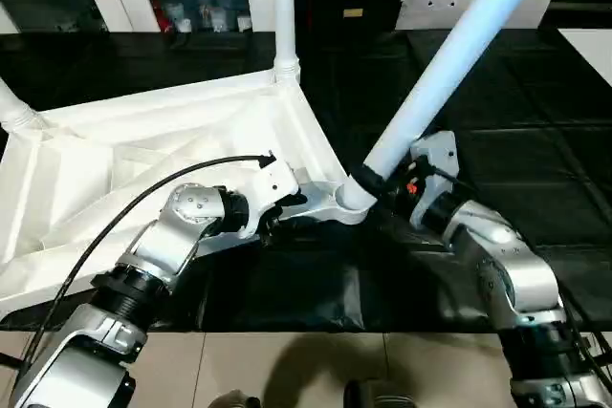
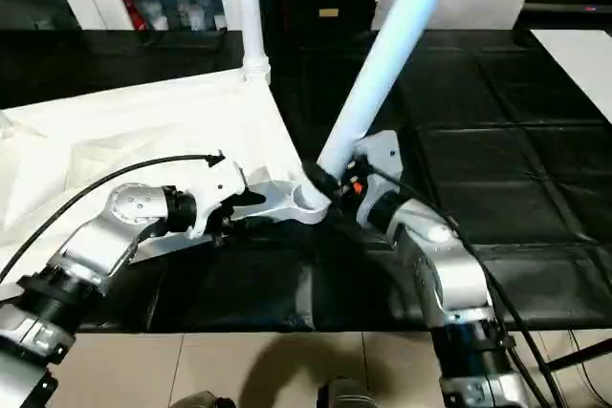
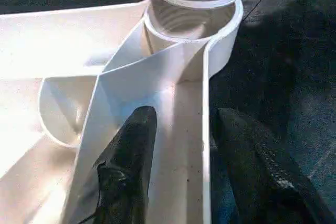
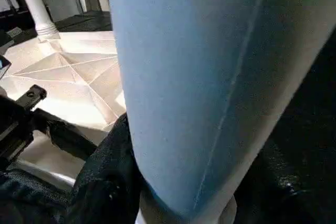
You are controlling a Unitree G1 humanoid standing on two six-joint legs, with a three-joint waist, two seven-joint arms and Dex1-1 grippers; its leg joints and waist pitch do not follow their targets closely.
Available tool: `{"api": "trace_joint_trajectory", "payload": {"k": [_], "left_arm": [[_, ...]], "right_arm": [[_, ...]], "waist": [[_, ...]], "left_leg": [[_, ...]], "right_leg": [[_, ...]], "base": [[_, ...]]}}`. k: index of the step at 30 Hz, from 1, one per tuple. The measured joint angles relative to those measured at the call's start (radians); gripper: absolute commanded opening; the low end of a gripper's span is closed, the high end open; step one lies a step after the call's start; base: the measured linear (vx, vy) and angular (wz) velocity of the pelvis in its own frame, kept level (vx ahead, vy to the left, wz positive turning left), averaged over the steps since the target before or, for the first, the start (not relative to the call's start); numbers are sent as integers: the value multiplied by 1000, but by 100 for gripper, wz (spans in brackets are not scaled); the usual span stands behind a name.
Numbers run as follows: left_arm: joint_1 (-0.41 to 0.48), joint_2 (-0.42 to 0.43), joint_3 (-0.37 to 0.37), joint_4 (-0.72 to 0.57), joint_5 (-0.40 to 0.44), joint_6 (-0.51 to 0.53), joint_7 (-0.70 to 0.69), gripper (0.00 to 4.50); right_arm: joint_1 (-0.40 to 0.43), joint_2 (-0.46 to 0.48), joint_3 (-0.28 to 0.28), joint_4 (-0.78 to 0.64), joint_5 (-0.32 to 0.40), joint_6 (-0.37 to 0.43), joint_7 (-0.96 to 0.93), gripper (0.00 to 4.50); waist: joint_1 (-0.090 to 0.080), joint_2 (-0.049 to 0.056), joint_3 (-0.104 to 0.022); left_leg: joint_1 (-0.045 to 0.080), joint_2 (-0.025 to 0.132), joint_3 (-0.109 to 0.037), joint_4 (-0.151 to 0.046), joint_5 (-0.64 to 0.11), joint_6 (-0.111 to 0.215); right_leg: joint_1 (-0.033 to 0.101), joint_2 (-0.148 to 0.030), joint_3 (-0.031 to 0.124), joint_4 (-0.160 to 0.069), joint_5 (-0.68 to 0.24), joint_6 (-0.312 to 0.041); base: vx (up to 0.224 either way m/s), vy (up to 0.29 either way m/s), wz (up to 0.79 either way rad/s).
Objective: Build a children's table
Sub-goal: Insert table leg to table base
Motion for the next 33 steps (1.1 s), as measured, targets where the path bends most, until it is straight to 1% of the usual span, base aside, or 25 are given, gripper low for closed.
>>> {"api": "trace_joint_trajectory", "payload": {"k": [4,6,9,11,14,16,19,22,25,27,29,33], "left_arm": [[-6,-2,8,23,-3,-15,-19,170],[-9,-2,8,31,-3,-17,-26,141],[-11,-2,13,30,-6,4,-31,124],[-11,-3,18,28,-9,20,-33,96],[-9,-5,22,21,-11,43,-37,77],[-8,-5,23,20,-7,48,-37,53],[0,-5,21,13,-5,58,-37,42],[9,0,26,1,-3,68,-36,10],[14,8,27,-9,-5,63,-50,2],[26,30,35,-15,-8,34,-90,1],[37,50,34,-30,-9,12,-124,0],[51,69,33,-47,-15,-9,-175,0]], "right_arm": [[9,-1,0,-7,0,4,0,191],[9,-2,1,-8,0,11,0,191],[9,-3,4,-9,0,12,1,191],[9,-3,6,-9,0,12,1,191],[9,-8,11,-9,-1,12,3,191],[9,-10,16,-10,-6,12,7,191],[9,-11,21,-11,-15,14,12,191],[1,-22,35,-11,-18,22,25,191],[-17,-33,50,-10,-24,40,42,191],[-59,-44,79,5,-36,68,71,191],[-87,-51,100,13,-43,89,91,191],[-118,-61,127,17,-56,116,133,191]], "waist": [[-1,0,0],[-1,0,0],[-2,0,0],[-2,0,0],[-3,-1,-1],[-4,-1,-1],[-5,-1,-1],[-9,-5,-2],[-16,-6,-2],[-30,-7,-2],[-32,-9,-2],[-27,-13,-3]], "left_leg": [[1,0,0,0,1,0],[3,0,1,0,1,0],[4,1,1,0,1,0],[4,1,1,-1,1,0],[5,1,2,-1,1,0],[7,1,2,-1,1,-1],[11,1,2,-1,0,-1],[12,2,2,-1,1,-2],[11,1,3,-3,1,-2],[11,1,3,-6,1,-1],[11,1,3,-9,1,-1],[11,2,3,-15,1,-1]], "right_leg": [[1,0,0,0,1,0],[2,0,0,0,1,0],[3,0,0,0,1,0],[3,0,1,0,1,0],[4,0,1,0,1,0],[5,0,1,0,1,0],[8,1,1,-1,1,0],[9,1,1,-1,1,1],[9,1,1,-2,0,1],[9,1,1,-5,1,1],[8,1,1,-7,0,1],[8,2,-1,-11,-1,4]], "base": [[0,0,0],[0,0,0],[0,0,0],[0,0,0],[0,0,0],[0,0,0],[0,0,0],[0,0,0],[0,0,0],[0,0,0],[0,0,0],[0,0,0]]}}
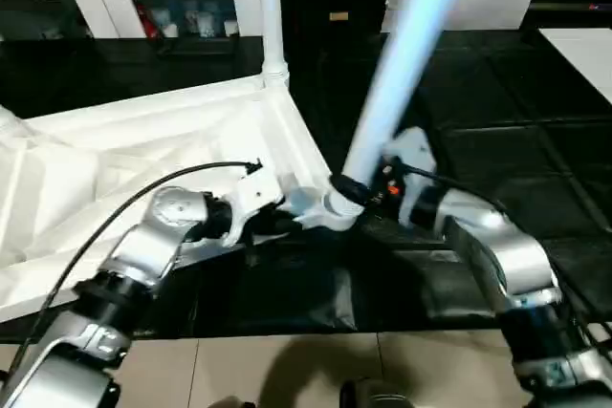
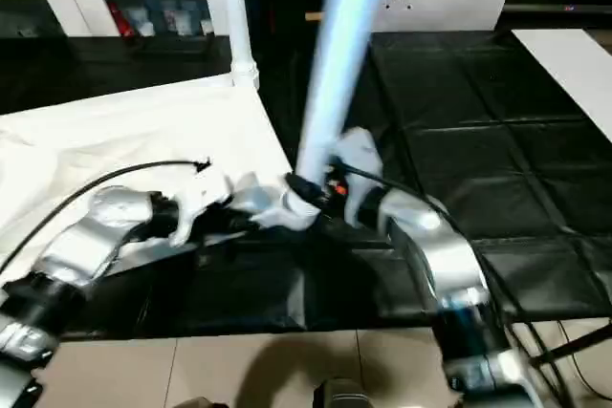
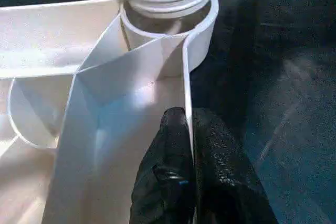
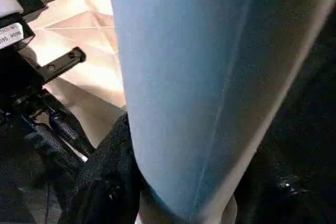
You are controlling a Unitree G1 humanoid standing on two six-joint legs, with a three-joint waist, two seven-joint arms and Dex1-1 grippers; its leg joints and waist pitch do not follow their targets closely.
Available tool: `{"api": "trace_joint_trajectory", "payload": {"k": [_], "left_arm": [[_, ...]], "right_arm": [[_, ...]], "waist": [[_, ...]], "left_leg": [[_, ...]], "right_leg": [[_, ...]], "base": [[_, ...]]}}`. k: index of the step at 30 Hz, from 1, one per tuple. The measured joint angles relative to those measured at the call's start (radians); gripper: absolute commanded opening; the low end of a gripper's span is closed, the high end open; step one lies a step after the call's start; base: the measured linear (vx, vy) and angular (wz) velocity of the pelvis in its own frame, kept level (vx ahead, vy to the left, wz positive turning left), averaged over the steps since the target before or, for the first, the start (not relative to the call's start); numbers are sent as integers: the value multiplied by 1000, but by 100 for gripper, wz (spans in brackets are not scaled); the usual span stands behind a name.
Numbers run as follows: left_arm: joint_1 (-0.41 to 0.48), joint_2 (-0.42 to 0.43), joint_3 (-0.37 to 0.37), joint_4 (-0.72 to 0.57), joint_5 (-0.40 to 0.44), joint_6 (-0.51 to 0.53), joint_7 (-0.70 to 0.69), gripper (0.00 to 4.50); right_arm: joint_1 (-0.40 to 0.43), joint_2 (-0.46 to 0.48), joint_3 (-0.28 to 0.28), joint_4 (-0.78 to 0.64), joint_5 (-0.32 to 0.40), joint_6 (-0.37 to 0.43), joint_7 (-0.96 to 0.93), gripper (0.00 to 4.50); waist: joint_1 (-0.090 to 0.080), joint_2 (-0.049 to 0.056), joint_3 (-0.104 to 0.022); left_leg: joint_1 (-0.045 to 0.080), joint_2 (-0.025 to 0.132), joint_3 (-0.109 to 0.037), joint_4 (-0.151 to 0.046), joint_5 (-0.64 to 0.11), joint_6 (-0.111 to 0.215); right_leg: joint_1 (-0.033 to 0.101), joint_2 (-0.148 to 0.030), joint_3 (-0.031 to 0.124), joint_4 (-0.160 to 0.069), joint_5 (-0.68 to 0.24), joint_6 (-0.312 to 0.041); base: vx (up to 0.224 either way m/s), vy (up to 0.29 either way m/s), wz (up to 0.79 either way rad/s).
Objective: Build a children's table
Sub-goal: Insert table leg to table base
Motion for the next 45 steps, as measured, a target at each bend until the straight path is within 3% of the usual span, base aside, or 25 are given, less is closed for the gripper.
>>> {"api": "trace_joint_trajectory", "payload": {"k": [19,30,37,45], "left_arm": [[-6,44,-7,34,1,-101,-106,0],[-5,55,-6,27,-9,-102,-148,0],[-6,34,1,39,7,-114,-135,0],[-6,18,3,41,2,-101,-138,0]], "right_arm": [[-17,-29,31,-25,34,113,105,191],[-29,-37,44,-21,38,138,143,191],[-1,8,-22,26,76,130,124,191],[136,70,-109,13,146,11,93,191]], "waist": [[4,-12,3],[19,-17,4],[25,-17,4],[32,-6,1]], "left_leg": [[3,0,2,-10,2,-3],[4,0,4,-15,2,-4],[6,0,4,-16,3,-6],[5,0,6,-20,2,-7]], "right_leg": [[1,0,0,-6,0,0],[1,0,0,-10,0,0],[2,0,1,-10,0,0],[2,0,1,-14,-1,0]], "base": [[0,0,0],[0,0,0],[0,0,0],[0,0,0]]}}
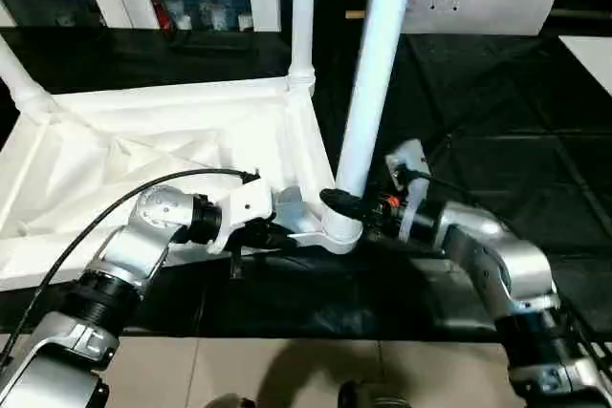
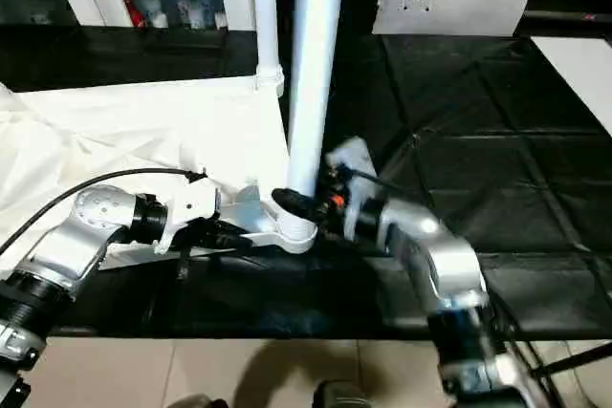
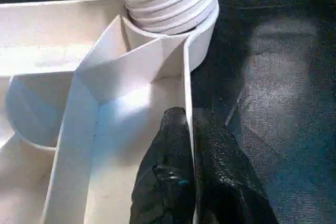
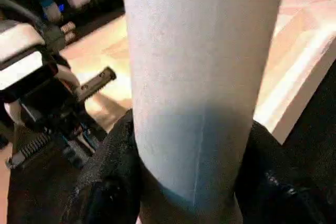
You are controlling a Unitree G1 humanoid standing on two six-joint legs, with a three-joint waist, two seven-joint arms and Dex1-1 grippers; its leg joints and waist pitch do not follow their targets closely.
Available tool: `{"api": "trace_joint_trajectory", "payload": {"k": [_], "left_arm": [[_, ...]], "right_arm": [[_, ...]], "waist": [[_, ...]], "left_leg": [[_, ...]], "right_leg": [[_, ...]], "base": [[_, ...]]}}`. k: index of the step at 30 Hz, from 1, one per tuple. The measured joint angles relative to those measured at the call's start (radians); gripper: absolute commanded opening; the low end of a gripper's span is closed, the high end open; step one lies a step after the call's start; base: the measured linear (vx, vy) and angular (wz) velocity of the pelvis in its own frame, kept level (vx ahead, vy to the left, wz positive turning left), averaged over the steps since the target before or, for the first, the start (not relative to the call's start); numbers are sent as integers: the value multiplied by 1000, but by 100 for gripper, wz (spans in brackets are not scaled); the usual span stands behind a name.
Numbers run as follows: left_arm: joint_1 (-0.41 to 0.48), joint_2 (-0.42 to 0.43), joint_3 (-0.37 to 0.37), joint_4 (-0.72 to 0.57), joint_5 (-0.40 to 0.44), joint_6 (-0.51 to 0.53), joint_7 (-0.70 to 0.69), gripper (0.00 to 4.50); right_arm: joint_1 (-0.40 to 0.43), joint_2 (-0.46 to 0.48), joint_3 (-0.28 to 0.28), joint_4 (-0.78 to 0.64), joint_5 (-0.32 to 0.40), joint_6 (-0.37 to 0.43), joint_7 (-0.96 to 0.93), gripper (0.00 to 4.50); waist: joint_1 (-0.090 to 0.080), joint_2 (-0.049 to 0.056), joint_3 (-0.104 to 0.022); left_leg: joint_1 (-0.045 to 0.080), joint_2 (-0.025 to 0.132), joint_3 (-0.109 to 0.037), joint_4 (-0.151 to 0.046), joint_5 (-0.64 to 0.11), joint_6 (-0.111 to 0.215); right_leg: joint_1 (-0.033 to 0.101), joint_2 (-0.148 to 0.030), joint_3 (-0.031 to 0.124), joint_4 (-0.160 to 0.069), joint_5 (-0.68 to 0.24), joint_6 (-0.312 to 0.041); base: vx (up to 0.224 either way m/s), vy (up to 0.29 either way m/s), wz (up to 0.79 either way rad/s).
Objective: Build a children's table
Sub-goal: Insert table leg to table base
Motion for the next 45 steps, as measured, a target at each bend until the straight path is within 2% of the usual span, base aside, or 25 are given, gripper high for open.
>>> {"api": "trace_joint_trajectory", "payload": {"k": [5,7,13,22,27,31,36,39,41,43,45], "left_arm": [[0,-9,0,2,-1,3,-9,0],[0,-16,0,7,-1,2,-10,0],[-7,-21,0,22,-2,1,-14,0],[-10,-24,0,27,-2,0,-16,0],[-11,-27,1,30,-3,-2,-17,0],[-11,-27,3,39,-8,-2,-17,0],[-11,-31,2,43,-9,-2,-20,0],[-11,-31,2,46,-9,-3,-19,0],[-10,-31,2,50,-9,-3,-18,0],[-11,-29,2,56,-8,-7,-17,0],[-11,-28,2,59,-6,-11,-18,0]], "right_arm": [[54,-1,-6,-30,8,-67,2,191],[73,-8,0,-37,6,-108,8,191],[89,-17,16,-38,-10,-174,15,191],[107,-8,4,-20,8,-223,24,191],[139,2,-35,10,55,-221,28,191],[147,1,-37,13,66,-227,33,191],[144,-49,19,-5,9,-283,35,191],[143,-54,31,-7,-10,-301,33,191],[121,-81,58,-9,-35,-306,37,191],[86,-113,95,-10,-84,-305,54,191],[76,-116,103,-10,-100,-305,57,191]], "waist": [[5,4,-2],[6,11,-4],[9,14,-4],[10,16,-4],[14,21,-4],[13,26,-6],[14,29,-9],[14,30,-10],[13,32,-12],[10,30,-14],[9,29,-15]], "left_leg": [[-1,0,0,-4,0,1],[0,0,0,-5,0,2],[0,0,0,-5,0,2],[0,0,0,-6,0,2],[-1,0,0,-6,0,2],[-1,0,0,-6,0,2],[-1,0,0,-6,0,3],[-1,0,0,-6,0,3],[-1,0,0,-6,0,3],[0,0,0,-6,0,3],[0,1,0,-6,0,2]], "right_leg": [[1,0,-1,-6,0,0],[3,0,-1,-9,0,0],[3,0,-2,-10,0,0],[3,0,-2,-10,0,0],[3,0,-2,-11,0,0],[3,0,-2,-10,0,0],[4,0,-3,-12,0,0],[3,0,-3,-11,0,0],[4,0,-3,-11,0,0],[4,0,-3,-10,0,0],[4,0,-3,-10,0,0]], "base": [[0,0,0],[0,0,0],[0,0,0],[0,0,0],[0,0,0],[0,0,0],[0,0,0],[0,0,0],[0,0,0],[0,0,0],[0,0,0]]}}
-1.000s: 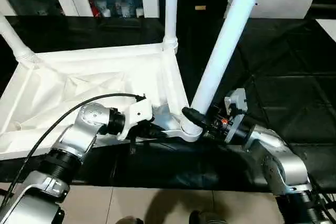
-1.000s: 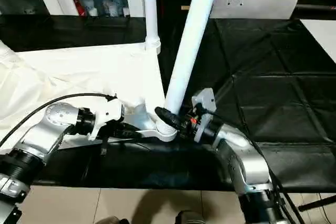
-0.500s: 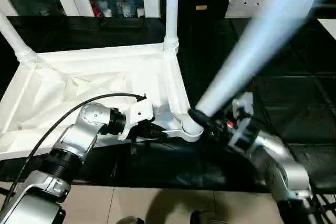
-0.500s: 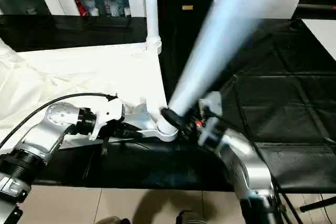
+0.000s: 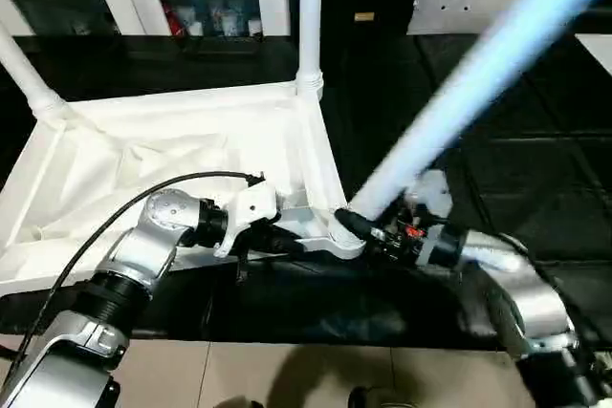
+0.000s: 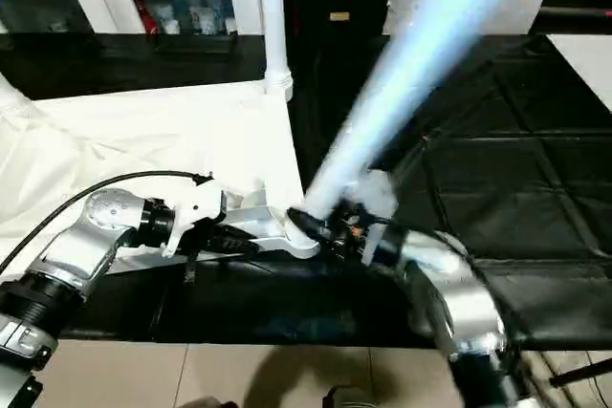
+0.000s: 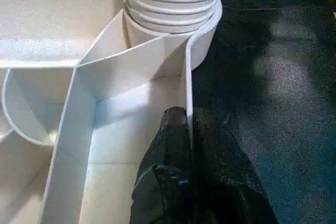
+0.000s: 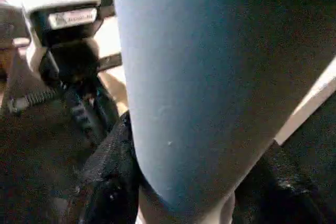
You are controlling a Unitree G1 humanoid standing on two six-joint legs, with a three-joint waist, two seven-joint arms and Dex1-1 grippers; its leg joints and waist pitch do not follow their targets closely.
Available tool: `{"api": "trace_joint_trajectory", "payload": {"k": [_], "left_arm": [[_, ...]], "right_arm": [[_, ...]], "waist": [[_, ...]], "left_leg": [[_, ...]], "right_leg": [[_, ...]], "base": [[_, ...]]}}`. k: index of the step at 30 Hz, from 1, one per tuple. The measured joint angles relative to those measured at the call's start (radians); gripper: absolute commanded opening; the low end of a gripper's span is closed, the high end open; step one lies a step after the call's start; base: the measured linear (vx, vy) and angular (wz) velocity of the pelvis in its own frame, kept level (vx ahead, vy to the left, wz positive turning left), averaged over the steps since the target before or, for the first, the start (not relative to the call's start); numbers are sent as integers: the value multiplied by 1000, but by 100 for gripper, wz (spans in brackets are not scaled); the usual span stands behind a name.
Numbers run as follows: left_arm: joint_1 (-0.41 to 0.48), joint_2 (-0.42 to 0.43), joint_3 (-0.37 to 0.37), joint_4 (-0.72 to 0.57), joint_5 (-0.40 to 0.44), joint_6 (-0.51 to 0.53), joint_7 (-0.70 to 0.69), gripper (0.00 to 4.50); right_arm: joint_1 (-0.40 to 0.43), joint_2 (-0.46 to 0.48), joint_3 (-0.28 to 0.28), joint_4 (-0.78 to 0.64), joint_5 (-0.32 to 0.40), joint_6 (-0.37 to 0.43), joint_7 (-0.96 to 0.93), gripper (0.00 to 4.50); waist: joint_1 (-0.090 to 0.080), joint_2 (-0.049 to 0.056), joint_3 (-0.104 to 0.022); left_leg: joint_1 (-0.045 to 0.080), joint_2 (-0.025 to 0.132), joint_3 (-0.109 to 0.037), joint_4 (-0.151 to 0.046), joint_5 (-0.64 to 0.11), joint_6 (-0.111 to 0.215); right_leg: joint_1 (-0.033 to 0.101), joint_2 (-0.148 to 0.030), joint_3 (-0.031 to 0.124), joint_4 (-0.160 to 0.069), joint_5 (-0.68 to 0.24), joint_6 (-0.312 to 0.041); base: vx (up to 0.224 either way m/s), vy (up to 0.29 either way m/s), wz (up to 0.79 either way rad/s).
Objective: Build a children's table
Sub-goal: Insert table leg to table base
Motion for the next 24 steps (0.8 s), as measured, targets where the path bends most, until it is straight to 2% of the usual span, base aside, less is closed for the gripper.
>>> {"api": "trace_joint_trajectory", "payload": {"k": [3,7,14,19,24], "left_arm": [[0,4,0,7,0,-5,0,0],[0,9,0,8,7,-9,1,0],[-1,11,-1,9,11,-12,-18,0],[-21,16,-8,26,13,-16,-33,0],[-47,19,-9,39,15,-16,-66,0]], "right_arm": [[-30,-11,21,11,-24,0,17,191],[-101,-49,73,43,-60,0,67,191],[-126,-64,94,51,-80,0,110,191],[-142,-64,106,58,-92,0,117,191],[-141,-73,106,42,-85,2,139,191]], "waist": [[-5,-2,-2],[-14,-11,-3],[-14,-21,-7],[-14,-30,0],[-12,-38,15]], "left_leg": [[1,0,0,1,0,0],[4,0,0,1,0,-1],[5,0,0,-2,0,0],[7,1,0,-5,-3,-5],[12,0,2,-13,-2,-6]], "right_leg": [[1,0,0,0,0,0],[4,0,0,0,1,0],[4,0,0,-1,0,1],[4,1,0,-1,-1,2],[6,1,1,-3,-3,5]], "base": [[0,0,0],[0,0,0],[0,0,0],[0,0,0],[0,0,0]]}}
